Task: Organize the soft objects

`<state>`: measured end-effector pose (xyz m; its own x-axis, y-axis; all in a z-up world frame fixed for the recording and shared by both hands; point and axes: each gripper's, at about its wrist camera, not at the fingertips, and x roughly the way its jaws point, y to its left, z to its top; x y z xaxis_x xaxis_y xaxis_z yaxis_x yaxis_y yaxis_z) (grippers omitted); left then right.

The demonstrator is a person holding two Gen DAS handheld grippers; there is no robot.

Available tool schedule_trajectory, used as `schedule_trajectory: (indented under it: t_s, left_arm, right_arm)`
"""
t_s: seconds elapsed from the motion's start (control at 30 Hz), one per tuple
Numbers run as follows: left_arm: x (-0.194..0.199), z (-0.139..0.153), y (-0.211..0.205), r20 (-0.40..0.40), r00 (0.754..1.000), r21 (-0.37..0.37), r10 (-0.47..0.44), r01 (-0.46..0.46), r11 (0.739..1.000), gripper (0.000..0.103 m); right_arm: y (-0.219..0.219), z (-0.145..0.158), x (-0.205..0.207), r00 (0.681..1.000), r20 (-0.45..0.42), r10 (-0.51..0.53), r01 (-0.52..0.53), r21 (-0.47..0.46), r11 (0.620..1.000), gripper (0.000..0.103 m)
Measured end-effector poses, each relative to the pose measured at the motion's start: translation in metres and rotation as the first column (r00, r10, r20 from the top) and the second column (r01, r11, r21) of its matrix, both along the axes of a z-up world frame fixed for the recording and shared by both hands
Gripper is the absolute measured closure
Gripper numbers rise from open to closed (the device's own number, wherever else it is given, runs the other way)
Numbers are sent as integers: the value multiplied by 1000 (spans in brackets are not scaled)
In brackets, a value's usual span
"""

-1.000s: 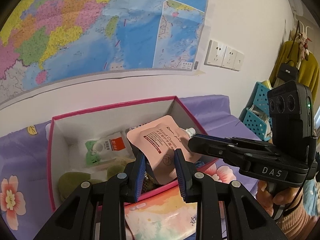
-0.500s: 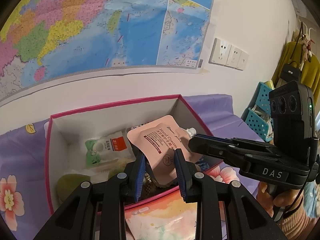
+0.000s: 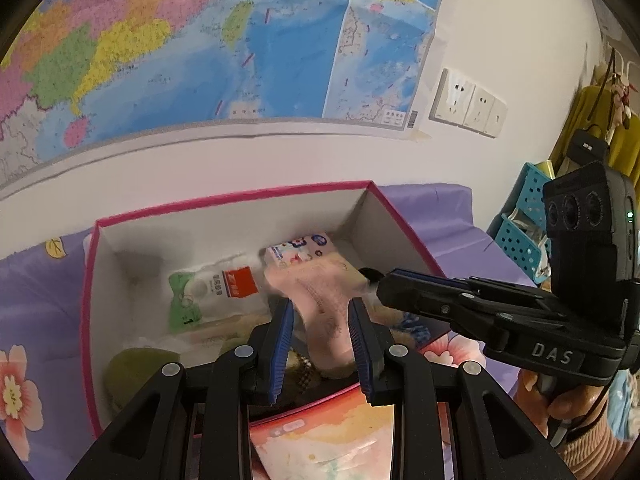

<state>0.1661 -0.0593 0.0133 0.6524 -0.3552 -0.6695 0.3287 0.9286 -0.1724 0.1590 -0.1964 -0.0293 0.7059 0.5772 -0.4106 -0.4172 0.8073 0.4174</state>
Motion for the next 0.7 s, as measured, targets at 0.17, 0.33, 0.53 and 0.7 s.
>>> schedule_trajectory:
  t_s: [0.17, 0.33, 0.53, 0.7]
  left_arm:
    - [2, -2, 0, -5, 1000, 5, 10, -10, 1000, 75]
    - [5, -4, 7, 1, 997, 41, 75, -75, 996, 72]
    - [-10, 1, 5, 67, 993, 76, 98, -103, 992, 38]
    - [-26, 8, 8, 110, 988, 70, 110, -118, 991, 29]
  right_arm:
    - [6, 2, 1, 1000, 6, 4, -3, -16, 1000, 86]
    - [3, 0, -1, 1000, 1, -7, 7, -13, 1000, 86]
    - [2, -5, -9, 1000, -3, -20, 20, -29, 999, 76]
    - [-1, -6, -23, 999, 21, -42, 43, -48, 998, 57]
